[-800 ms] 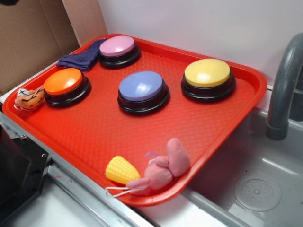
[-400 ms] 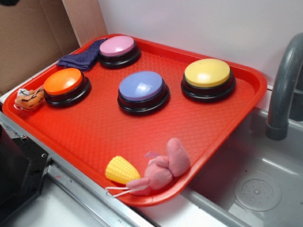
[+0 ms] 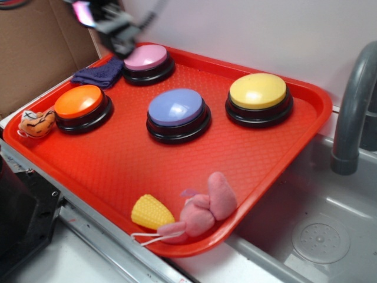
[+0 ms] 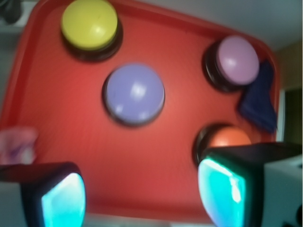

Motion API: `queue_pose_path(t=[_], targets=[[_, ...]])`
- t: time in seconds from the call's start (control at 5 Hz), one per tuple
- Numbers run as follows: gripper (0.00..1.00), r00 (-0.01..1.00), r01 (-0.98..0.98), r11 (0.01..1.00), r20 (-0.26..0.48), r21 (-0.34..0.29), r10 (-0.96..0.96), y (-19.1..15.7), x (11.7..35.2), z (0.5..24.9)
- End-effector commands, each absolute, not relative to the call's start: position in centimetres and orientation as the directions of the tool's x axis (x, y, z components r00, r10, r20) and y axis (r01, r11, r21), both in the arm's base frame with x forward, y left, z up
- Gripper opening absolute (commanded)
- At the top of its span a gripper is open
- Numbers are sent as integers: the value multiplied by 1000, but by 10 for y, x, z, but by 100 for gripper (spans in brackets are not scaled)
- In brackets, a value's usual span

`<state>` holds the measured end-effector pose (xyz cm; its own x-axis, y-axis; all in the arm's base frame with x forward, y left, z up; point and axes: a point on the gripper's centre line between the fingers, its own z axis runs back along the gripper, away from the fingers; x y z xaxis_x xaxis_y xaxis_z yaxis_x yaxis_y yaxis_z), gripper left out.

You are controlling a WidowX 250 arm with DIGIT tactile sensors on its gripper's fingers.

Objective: Push the purple button.

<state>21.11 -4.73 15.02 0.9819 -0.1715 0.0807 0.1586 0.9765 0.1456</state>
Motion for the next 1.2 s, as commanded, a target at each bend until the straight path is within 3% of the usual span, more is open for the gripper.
queue_pose_path(t=[0.0, 0.2, 0.4, 0.6, 0.8, 1.0], targets=[[100, 985, 133, 984, 99, 116, -144, -46, 284, 86], [100, 992, 89, 992, 77, 94, -96, -21, 288, 64], [100, 998, 33, 999, 55, 30, -35, -12, 271, 50], [100, 998, 55, 998, 28, 23, -56, -22, 274, 46], [100, 994, 95, 994, 51, 50, -98, -28, 278, 64], [100, 988, 121, 988, 87, 93, -129, -26, 273, 106]])
